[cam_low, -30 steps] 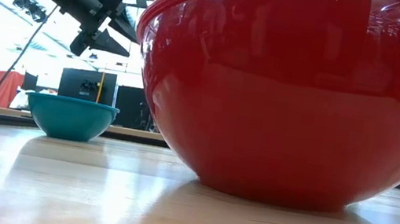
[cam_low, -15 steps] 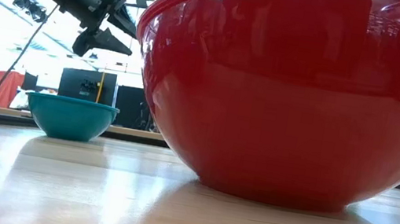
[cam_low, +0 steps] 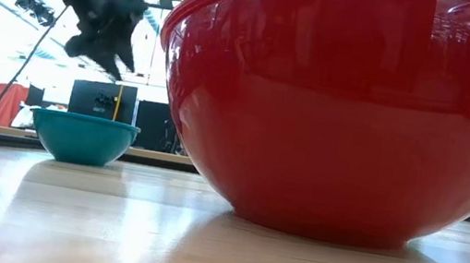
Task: Nest bowls inside each other
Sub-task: Stack the blue bowl on top of the green bowl
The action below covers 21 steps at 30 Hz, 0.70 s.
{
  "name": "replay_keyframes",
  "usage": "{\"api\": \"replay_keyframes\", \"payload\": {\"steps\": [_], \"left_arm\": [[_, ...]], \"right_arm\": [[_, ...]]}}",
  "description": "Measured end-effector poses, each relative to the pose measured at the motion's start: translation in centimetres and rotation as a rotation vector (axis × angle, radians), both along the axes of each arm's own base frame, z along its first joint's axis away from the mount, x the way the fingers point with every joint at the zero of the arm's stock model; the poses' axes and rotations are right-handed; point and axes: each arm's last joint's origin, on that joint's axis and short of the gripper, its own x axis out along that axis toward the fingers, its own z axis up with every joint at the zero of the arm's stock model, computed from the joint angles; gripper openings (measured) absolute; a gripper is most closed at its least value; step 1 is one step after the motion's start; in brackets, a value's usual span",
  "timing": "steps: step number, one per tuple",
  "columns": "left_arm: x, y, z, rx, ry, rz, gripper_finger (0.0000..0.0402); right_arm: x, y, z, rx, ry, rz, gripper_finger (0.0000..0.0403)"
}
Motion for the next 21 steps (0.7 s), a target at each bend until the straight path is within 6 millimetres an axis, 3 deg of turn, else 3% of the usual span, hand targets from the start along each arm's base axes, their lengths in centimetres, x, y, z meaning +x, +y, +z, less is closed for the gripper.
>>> {"api": "replay_keyframes", "payload": {"steps": [7, 14, 21], "left_arm": [[-0.2, 1.7, -3.0, -0.123, 0.225, 0.036, 0.0217], [-0.7, 2.7, -3.7, -0.187, 0.263, 0.081, 0.0217], [-1.1, 3.6, -4.4, -0.23, 0.293, 0.084, 0.0217]], "right_arm": [[-0.1, -2.8, 0.0, 0.048, -0.012, -0.064, 0.0153], [-0.4, -4.1, 0.0, 0.062, -0.007, -0.079, 0.0195], [-0.4, -4.4, 0.0, 0.043, -0.012, -0.034, 0.02]]}}
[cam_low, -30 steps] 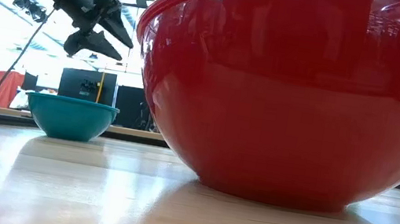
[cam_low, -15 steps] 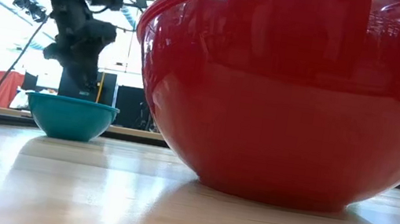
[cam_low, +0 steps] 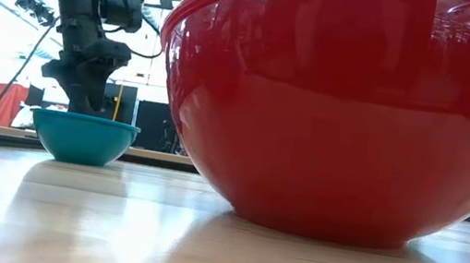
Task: Nest bowls inside each other
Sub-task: Stack the blue bowl on top of the green bowl
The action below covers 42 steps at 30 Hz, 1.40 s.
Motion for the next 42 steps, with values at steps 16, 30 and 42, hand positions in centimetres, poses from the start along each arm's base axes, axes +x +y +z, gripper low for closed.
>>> {"api": "replay_keyframes", "payload": {"steps": [16, 30, 42], "left_arm": [[0.8, 1.6, -2.9, -0.065, 0.158, -0.047, 0.0163], [1.0, 1.7, -3.3, -0.086, 0.159, -0.077, 0.0014], [0.8, 1.3, -2.5, -0.097, 0.086, -0.06, 0.0018]], "right_arm": [[0.2, 0.0, 0.3, -0.029, -0.038, 0.049, 0.0198], [-0.1, -0.1, 1.1, -0.061, -0.075, 0.058, 0.0198], [-0.6, -0.4, 1.7, -0.078, -0.084, 0.039, 0.0198]]}}
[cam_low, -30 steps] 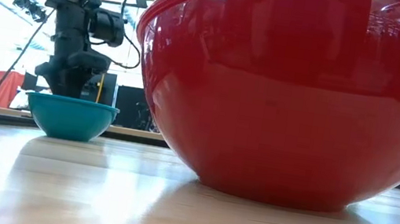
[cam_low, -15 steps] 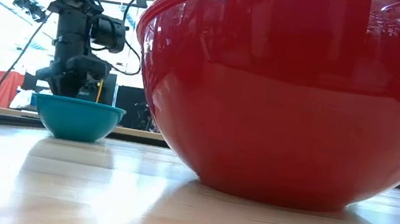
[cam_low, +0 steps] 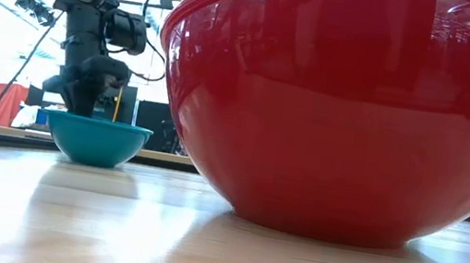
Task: Nest bowls inside each other
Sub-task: Stack the blue bowl on top of the green bowl
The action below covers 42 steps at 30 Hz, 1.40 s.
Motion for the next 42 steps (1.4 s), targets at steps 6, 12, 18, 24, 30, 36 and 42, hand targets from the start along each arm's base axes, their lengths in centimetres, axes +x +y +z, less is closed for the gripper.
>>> {"api": "replay_keyframes", "payload": {"steps": [6, 12, 18, 24, 30, 36, 42], "left_arm": [[0.5, -0.7, 2.1, 0.02, -0.101, -0.04, 0.0018], [3.3, -1.8, 5.6, 0.088, -0.274, -0.115, 0.0018], [6.3, -3.7, 9.0, 0.12, -0.452, -0.156, 0.0018], [8.7, -6.2, 11.0, 0.123, -0.6, -0.183, 0.0018], [11.4, -8.7, 10.7, 0.074, -0.701, -0.233, 0.0018], [14.3, -11.5, 9.6, 0.005, -0.774, -0.272, 0.0018], [16.8, -14.1, 7.6, -0.06, -0.799, -0.307, 0.0018]], "right_arm": [[-1.0, -1.4, 0.9, -0.003, -0.02, -0.045, 0.0198], [-2.8, -4.2, 2.4, -0.011, -0.067, -0.133, 0.0198], [-4.9, -6.2, 3.9, -0.019, -0.094, -0.214, 0.0198], [-7.9, -6.4, 6.3, -0.114, -0.107, -0.305, 0.0197], [-10.3, -5.7, 8.4, -0.13, -0.17, -0.396, 0.0196], [-12.6, -4.7, 9.9, -0.15, -0.189, -0.485, 0.0196], [-14.0, -4.4, 10.9, -0.21, -0.228, -0.549, 0.0196]]}}
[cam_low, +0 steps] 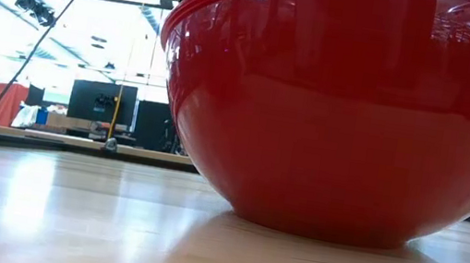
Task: Nest bowls inside each other
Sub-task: Stack the blue bowl on top of the green bowl
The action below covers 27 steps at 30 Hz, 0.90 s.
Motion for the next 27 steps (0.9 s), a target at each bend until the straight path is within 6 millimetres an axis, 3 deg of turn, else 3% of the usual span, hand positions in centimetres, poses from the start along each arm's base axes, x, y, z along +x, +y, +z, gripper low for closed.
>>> {"api": "replay_keyframes", "payload": {"steps": [3, 11, 19, 27], "left_arm": [[1.3, -1.2, -0.8, -0.038, -0.025, -0.007, 0.0018], [5.3, -3.8, -0.1, 0.029, 0.088, -0.034, 0.0018], [7.9, -5.3, -2.5, 0.081, 0.222, -0.004, 0.0018], [8.6, -6.0, -5.2, 0.143, 0.371, 0.046, 0.0018]], "right_arm": [[-0.3, 0.2, 0.3, -0.002, -0.015, -0.003, 0.0196], [-0.4, 1.7, 0.7, -0.007, -0.037, 0.063, 0.0196], [-0.6, 2.9, 1.5, -0.033, -0.087, 0.118, 0.0196], [-0.4, 4.1, 1.7, -0.037, -0.102, 0.17, 0.0196]]}}
